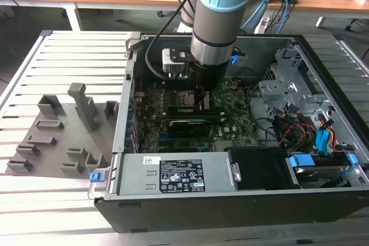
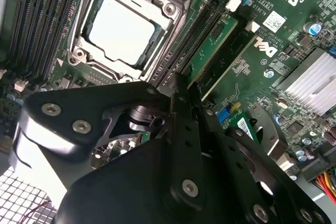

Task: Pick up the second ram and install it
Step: 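Insert the second ram into the second slot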

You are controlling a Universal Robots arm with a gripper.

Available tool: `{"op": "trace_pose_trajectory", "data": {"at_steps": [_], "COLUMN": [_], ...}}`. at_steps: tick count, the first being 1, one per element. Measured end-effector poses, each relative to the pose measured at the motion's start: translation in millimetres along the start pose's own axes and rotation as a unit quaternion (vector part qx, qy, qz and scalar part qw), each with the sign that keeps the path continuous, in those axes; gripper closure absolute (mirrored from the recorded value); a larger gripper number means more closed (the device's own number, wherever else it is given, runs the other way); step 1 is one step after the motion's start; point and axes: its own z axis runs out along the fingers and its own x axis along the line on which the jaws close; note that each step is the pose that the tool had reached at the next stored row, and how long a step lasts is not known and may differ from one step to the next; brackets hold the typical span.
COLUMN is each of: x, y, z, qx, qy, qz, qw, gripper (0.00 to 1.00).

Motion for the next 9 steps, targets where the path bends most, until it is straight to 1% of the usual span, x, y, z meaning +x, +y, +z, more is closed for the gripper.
{"op": "trace_pose_trajectory", "data": {"at_steps": [2, 3, 8, 9], "x": [0.1, 0.1, 0.2, 0.3], "y": [-0.1, 0.0, -0.1, -0.1], "z": [1.9, 2.1, 3.7, 4.0], "qx": [0.0003, 0.0005, 0.0007, 0.0007], "qy": [-0.0001, -0.0007, -0.0008, -0.0012], "qz": [0.004, 0.006, 0.008, 0.008], "qw": [1.0, 1.0, 1.0, 1.0], "gripper": [0.86, 0.86, 0.86, 0.86]}}
